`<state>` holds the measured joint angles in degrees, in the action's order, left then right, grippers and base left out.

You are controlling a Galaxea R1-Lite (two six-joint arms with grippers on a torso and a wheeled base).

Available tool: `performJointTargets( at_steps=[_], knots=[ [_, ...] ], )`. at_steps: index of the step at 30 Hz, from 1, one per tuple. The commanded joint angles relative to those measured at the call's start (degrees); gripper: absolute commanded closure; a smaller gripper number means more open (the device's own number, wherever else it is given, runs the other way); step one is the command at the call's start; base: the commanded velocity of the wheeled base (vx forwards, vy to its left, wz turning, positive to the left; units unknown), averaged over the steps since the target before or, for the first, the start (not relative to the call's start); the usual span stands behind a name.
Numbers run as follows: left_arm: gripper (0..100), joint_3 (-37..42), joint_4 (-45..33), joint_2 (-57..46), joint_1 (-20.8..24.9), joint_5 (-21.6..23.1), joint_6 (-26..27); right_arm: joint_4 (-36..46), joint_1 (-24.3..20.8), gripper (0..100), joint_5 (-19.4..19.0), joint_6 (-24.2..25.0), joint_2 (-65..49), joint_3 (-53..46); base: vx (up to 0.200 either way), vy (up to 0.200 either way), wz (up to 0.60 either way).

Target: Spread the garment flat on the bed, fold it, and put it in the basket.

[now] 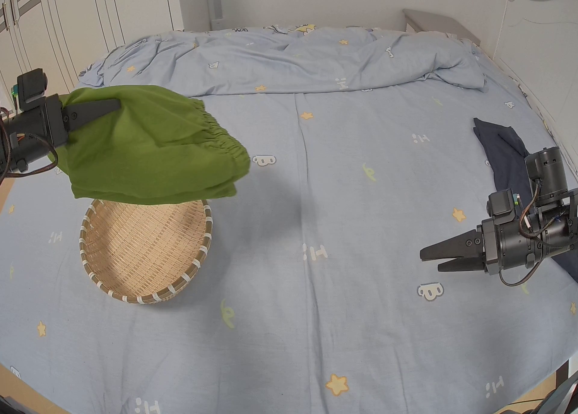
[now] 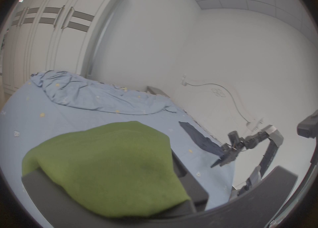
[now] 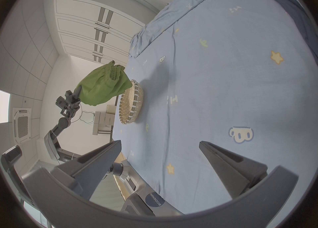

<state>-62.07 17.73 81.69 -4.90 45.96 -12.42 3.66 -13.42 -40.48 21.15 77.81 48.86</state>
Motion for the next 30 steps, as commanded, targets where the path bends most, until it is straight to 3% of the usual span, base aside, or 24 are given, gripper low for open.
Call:
performJointTargets(
  at_steps=[1,12,24,30],
  knots=[
    [100,-3.9,0.7,7.6,-6.3,1.2,-0.7,-0.1,0.0,0,0.0,-0.1,-0.2,-0.2,0.000,0.000,0.00],
    [100,-4.3,0.6,13.2,-6.5,0.8,-0.7,-0.1,0.0,0,0.1,-0.1,-0.3,-0.2,0.000,0.000,0.00],
    [100,14.7,0.0,6.6,-6.9,0.4,-3.8,0.0,-1.7,0,-0.1,0.0,-1.8,-0.7,0.000,0.000,0.00],
    [100,17.4,-5.6,5.3,-6.8,0.2,-3.9,0.2,-2.7,0,0.0,0.2,-2.7,-0.7,0.000,0.000,0.00]
  ],
)
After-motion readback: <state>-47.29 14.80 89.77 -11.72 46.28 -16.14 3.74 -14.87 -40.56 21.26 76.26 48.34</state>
